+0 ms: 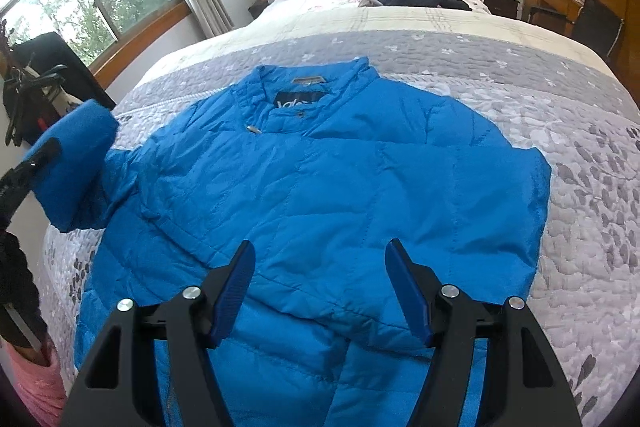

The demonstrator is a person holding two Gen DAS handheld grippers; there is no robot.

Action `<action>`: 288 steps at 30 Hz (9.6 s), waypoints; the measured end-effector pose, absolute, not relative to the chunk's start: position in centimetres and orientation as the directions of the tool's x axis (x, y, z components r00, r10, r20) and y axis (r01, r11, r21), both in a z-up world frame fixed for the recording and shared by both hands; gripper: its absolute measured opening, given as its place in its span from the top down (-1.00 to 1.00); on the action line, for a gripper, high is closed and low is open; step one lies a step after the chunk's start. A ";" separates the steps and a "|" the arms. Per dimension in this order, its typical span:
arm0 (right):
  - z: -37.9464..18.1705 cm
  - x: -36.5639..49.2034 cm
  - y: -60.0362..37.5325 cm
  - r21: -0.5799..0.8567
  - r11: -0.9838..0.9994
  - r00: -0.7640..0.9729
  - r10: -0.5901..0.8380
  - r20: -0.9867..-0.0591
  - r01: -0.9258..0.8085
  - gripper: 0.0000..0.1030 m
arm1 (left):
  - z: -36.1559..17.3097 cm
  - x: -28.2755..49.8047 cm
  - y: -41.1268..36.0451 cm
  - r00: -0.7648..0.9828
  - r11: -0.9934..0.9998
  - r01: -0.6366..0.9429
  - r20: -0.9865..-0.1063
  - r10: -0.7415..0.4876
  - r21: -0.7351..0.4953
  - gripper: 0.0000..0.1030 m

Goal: Fold large clothes

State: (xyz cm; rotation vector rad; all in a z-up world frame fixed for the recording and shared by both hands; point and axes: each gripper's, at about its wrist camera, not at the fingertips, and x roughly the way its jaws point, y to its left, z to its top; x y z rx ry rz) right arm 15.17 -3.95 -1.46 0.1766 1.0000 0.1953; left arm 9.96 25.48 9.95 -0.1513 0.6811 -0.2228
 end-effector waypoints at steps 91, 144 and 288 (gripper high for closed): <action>0.5 20.4 4.6 0.056 0.984 0.488 0.133 -0.863 -0.171 -0.31 | 0.6 14.2 26.6 0.559 0.933 0.230 -0.747 -0.359 -0.276 -0.16; -4.6 17.7 -16.2 0.386 0.902 0.554 0.225 -0.802 0.193 0.18 | -0.9 16.8 31.4 0.565 0.993 -0.002 -0.820 -0.094 -0.115 -0.53; -3.9 20.5 -16.4 0.626 0.776 0.412 0.549 -0.727 0.071 0.72 | -1.0 23.3 31.2 0.319 0.777 0.107 -0.719 -0.618 -0.621 0.59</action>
